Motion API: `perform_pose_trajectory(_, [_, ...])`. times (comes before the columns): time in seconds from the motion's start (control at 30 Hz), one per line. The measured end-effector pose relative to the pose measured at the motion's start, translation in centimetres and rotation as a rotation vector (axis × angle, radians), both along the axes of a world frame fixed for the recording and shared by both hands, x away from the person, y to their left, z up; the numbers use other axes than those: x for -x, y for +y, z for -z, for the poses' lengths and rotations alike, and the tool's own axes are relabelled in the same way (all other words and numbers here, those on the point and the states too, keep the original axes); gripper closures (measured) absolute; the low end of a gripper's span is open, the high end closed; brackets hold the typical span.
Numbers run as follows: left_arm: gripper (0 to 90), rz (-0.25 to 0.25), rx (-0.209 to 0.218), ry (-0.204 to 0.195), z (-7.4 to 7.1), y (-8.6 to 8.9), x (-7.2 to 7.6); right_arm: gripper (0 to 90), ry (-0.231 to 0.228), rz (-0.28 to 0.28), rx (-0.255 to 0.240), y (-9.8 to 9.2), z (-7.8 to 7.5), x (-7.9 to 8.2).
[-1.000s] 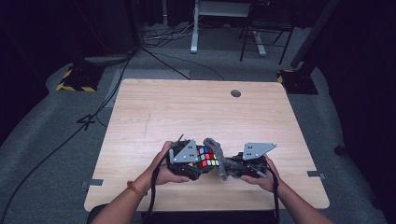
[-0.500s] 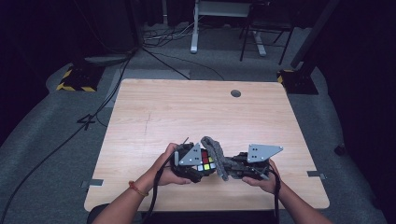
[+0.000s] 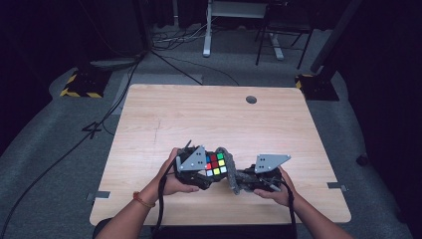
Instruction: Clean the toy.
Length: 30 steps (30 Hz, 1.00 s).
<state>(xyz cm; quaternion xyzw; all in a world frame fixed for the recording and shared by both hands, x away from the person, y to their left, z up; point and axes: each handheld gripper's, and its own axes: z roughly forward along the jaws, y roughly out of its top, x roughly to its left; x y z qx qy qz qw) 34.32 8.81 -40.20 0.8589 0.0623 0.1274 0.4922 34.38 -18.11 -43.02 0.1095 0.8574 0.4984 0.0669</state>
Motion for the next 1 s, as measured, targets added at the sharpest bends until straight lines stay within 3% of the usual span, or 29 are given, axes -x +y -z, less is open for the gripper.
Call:
perform_pose_trajectory(0.07, [33.0,0.009,-0.027,-0.002,0.3,-0.3,0.1,77.0,-0.042,0.001,-0.010,-0.1,-0.7,0.6])
perform_pose_trajectory(0.17, [33.0,0.025,-0.090,-0.013,1.1,-1.4,0.5,77.0,-0.065,-0.007,-0.075,-0.6,-1.6,0.9])
perform_pose_trajectory(0.27, [33.1,0.035,-0.086,-0.006,1.2,-1.9,0.6,77.1,-0.090,0.024,-0.052,-0.8,-1.9,1.0])
perform_pose_trajectory(0.4, [33.1,0.046,-0.050,-0.001,0.9,-1.8,0.6,77.1,-0.050,0.059,-0.001,-0.8,-1.0,0.0])
perform_pose_trajectory(0.57, [33.1,0.040,0.025,0.014,0.1,-0.8,0.5,77.0,-0.005,0.042,0.056,-0.1,0.1,-0.3])
perform_pose_trajectory(0.63, [33.1,0.036,0.034,0.012,-0.1,-0.6,0.5,77.0,0.011,0.030,0.058,0.1,0.3,-0.3])
perform_pose_trajectory(0.73, [33.0,0.030,0.001,-0.004,0.1,-0.5,0.3,77.0,-0.003,0.019,0.039,0.1,0.0,-0.1])
perform_pose_trajectory(0.83, [33.0,0.021,-0.019,0.006,0.5,-0.5,0.0,77.0,-0.016,0.009,0.008,-0.2,-0.4,0.3])
perform_pose_trajectory(0.93, [32.9,0.014,-0.074,-0.007,1.1,-1.1,0.0,77.0,-0.024,-0.001,-0.031,-0.4,-0.9,0.6])
perform_pose_trajectory(1.0, [32.9,0.013,-0.075,-0.008,1.1,-1.3,0.1,77.0,-0.038,-0.004,-0.030,-0.3,-1.1,0.7])
